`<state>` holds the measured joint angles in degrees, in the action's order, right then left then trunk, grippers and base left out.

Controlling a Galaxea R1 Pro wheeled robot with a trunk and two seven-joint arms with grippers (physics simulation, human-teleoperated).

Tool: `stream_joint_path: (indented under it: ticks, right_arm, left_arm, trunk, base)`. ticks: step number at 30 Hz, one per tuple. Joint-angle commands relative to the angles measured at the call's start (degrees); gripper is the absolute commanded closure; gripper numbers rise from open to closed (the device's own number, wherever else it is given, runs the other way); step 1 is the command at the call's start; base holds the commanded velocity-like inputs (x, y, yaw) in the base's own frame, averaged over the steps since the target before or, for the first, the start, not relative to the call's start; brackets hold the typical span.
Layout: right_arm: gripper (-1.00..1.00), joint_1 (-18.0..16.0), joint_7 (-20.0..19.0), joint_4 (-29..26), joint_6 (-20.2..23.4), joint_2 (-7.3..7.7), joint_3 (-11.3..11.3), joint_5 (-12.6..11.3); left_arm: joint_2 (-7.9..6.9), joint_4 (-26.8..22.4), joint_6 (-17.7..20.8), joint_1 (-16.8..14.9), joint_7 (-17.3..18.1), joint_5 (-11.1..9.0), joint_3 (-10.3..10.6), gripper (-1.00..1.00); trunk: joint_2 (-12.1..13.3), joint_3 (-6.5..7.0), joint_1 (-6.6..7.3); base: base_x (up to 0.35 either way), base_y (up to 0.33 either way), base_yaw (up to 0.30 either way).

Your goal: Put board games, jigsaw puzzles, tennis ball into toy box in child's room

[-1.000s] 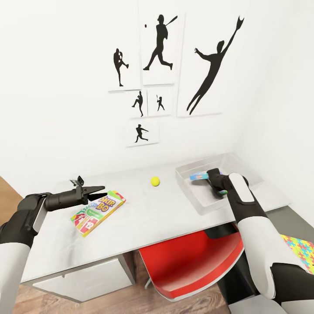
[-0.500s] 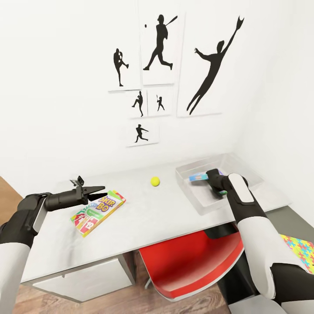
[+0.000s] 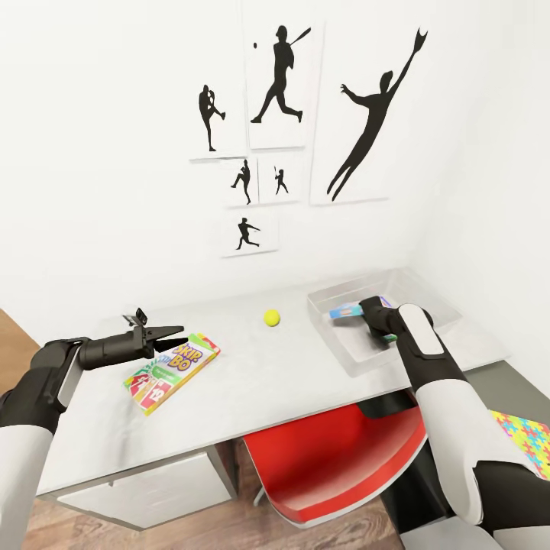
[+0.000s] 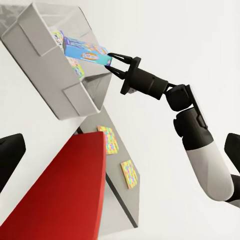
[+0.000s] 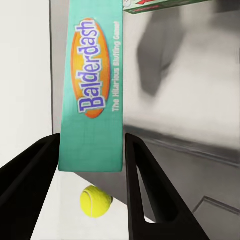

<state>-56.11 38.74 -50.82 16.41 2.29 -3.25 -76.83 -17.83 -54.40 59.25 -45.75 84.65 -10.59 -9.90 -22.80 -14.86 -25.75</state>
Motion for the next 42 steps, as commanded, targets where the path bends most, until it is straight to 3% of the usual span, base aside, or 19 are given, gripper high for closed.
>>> stream_joint_path:
  ticks: [1,8,9,34,42]
  right_arm:
    - [1.0,-0.05,0.3,-0.07,0.31,-0.02,-0.09,-0.16]
    - [1.0,-0.05,0.36,-0.05,0.37,-0.14,-0.01,-0.16]
    - [-1.0,-0.05,0.38,-0.02,0.37,-0.15,0.0,-0.16]
    - [-1.0,-0.05,0.7,0.34,2.45,0.54,-0.09,-0.19]
    - [-1.0,-0.23,0.72,-0.33,8.16,0.91,-0.35,-0.14]
  left_arm:
    - [-0.01,-0.01,0.6,-0.04,0.17,-0.04,0.02,-1.0]
    - [-0.01,-0.01,0.6,-0.04,0.17,-0.05,0.02,-1.0]
    - [-0.01,-0.01,0.6,-0.04,0.17,-0.04,0.0,-1.0]
    - [-0.02,-0.01,0.6,-0.04,0.17,-0.04,0.0,-1.0]
    - [-0.01,-0.01,0.6,-0.04,0.17,-0.04,-0.02,-1.0]
  trunk:
    - [-0.11,-0.11,-0.03]
    - [-0.11,-0.11,-0.03]
    - [-0.11,-0.11,-0.03]
    - [-0.11,-0.11,-0.03]
    - [-0.11,-0.11,-0.03]
  base:
    - [0.0,0.0,0.0]
    - [0.0,0.0,0.0]
    - [0.0,0.0,0.0]
    - [0.0,0.0,0.0]
    - [0.0,0.0,0.0]
